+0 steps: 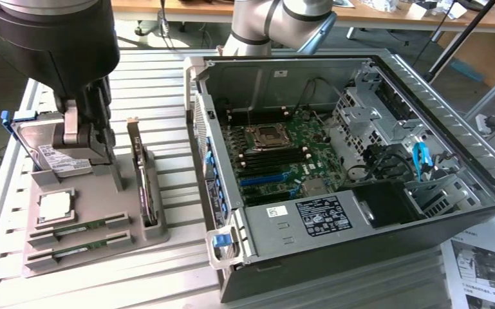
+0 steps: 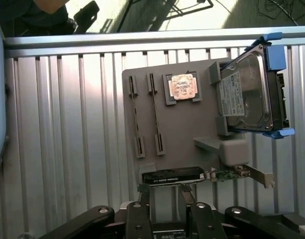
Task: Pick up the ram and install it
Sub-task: 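Pick up the ram and move it above insertion slot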
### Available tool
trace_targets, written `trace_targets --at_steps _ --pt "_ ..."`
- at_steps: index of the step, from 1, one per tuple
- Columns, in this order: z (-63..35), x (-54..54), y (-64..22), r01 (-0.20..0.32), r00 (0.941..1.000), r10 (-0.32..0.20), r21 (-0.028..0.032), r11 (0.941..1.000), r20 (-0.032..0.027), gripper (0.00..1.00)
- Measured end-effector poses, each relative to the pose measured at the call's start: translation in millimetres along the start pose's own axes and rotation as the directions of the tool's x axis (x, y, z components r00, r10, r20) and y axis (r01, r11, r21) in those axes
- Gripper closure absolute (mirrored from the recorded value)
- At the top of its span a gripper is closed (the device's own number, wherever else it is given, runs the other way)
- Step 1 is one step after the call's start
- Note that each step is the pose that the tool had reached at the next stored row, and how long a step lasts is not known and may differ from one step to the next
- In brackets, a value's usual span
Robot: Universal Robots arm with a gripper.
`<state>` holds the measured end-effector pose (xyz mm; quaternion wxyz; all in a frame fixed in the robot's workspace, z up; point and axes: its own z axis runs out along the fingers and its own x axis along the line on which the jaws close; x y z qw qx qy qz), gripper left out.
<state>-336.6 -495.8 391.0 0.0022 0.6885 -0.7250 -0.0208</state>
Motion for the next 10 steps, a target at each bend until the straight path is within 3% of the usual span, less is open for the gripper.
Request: trace_targets --at_steps 10 --pt "0.8 1.0 19.4 0.000 1.0000 0.000 0.0001 1.0000 0.0001 0.64"
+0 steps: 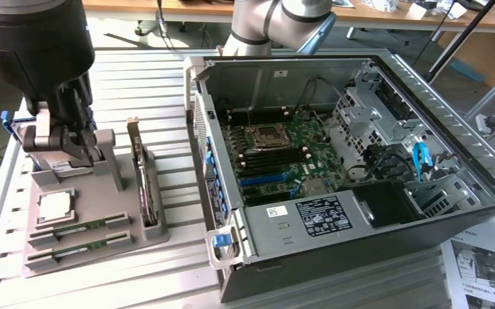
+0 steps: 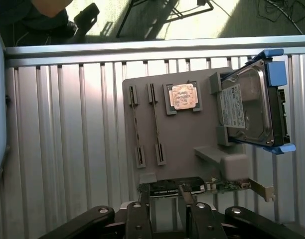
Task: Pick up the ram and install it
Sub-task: 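Pick up the ram and move it above insertion slot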
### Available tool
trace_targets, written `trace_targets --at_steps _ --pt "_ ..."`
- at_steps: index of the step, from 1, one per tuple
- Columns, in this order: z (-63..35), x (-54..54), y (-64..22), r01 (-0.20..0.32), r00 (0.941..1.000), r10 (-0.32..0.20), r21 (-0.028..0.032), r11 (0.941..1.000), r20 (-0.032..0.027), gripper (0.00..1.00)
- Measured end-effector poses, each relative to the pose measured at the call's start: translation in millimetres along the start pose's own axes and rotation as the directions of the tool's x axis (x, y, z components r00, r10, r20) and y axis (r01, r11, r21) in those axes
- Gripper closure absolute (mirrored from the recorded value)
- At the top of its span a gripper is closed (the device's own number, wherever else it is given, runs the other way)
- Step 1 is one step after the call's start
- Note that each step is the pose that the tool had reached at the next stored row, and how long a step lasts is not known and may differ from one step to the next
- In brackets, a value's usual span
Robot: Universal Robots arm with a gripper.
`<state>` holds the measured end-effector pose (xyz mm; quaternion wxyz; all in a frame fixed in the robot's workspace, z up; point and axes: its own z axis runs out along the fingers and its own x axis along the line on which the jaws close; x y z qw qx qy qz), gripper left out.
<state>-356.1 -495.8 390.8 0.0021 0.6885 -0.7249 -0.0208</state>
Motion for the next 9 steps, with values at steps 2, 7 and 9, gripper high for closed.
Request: trace_targets --at_steps 2,7,9 --pt "0.1 0.2 4.0 0.000 1.0000 0.000 0.0000 1.0000 0.0000 0.64" --pt "0.6 1.0 19.4 0.000 1.0000 0.000 0.0002 1.0000 0.0000 0.64" --pt "0.8 1.2 23.0 0.000 1.0000 0.000 0.0002 1.0000 -0.0001 0.64"
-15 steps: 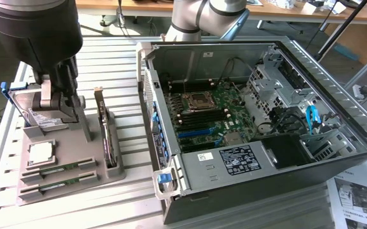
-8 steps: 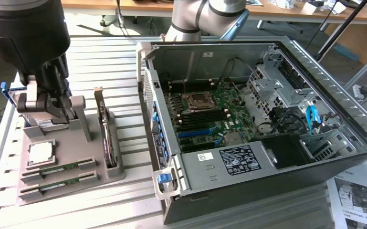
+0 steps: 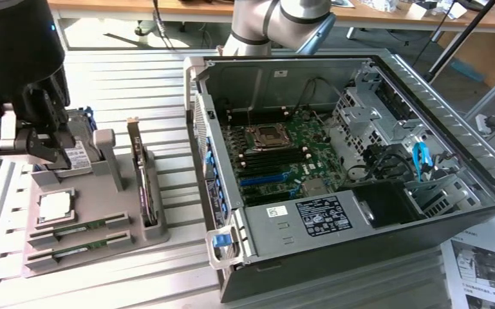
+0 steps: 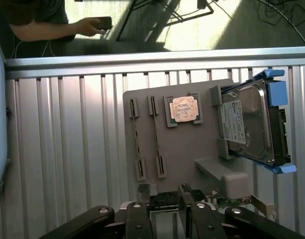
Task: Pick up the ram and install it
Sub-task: 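Pick up the ram and move it above insertion slot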
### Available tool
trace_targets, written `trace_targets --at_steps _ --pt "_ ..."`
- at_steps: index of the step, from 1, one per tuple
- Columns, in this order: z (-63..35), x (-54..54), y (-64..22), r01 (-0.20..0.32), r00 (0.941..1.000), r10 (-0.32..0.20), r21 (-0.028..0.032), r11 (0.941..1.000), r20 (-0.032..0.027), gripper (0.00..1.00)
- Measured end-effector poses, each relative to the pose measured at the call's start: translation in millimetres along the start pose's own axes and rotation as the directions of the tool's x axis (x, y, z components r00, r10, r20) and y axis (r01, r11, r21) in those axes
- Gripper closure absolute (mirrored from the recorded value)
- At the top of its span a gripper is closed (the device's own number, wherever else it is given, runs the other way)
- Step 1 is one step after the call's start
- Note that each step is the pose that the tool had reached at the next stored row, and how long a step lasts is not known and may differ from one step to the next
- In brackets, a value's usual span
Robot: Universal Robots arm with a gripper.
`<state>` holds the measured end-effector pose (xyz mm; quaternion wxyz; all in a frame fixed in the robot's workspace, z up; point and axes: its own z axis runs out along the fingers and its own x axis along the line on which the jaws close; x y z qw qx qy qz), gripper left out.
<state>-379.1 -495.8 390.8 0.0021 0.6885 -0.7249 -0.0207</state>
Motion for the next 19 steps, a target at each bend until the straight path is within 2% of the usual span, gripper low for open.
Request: trace_targets --at_steps 6,19 --pt "0.5 0.7 13.7 0.000 1.0000 0.000 0.0002 1.0000 0.0001 0.64" --pt "4.6 0.9 15.2 0.000 1.0000 0.000 0.0002 1.0000 0.0000 0.64"
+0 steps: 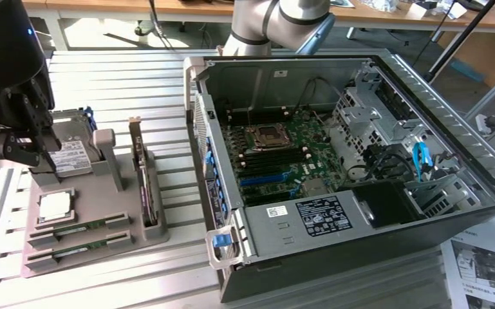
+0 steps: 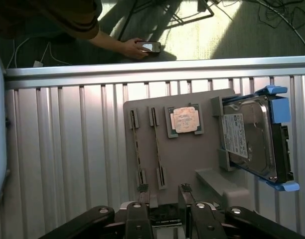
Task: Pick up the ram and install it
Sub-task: 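Pick up the ram and move it above insertion slot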
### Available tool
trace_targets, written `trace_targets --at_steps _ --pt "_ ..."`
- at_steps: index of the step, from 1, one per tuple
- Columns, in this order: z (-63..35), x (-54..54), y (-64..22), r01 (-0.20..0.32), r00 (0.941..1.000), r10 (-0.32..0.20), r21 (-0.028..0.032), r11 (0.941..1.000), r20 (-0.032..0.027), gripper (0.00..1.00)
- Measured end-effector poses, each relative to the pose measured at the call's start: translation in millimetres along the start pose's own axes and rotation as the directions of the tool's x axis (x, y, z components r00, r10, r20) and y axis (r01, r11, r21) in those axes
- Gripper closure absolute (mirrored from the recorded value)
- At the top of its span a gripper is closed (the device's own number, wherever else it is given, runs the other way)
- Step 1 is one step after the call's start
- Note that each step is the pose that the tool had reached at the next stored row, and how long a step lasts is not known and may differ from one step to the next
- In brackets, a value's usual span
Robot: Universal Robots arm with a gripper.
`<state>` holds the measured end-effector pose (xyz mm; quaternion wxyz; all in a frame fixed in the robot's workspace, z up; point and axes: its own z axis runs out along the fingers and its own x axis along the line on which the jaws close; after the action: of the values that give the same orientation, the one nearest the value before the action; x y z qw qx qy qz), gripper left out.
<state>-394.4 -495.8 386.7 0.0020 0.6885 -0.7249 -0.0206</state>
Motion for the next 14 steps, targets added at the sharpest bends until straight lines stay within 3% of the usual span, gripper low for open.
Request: trace_targets --at_steps 14 --pt "28.4 1.7 -0.9 0.004 1.0000 -0.004 -0.0002 1.0000 -0.0001 0.64"
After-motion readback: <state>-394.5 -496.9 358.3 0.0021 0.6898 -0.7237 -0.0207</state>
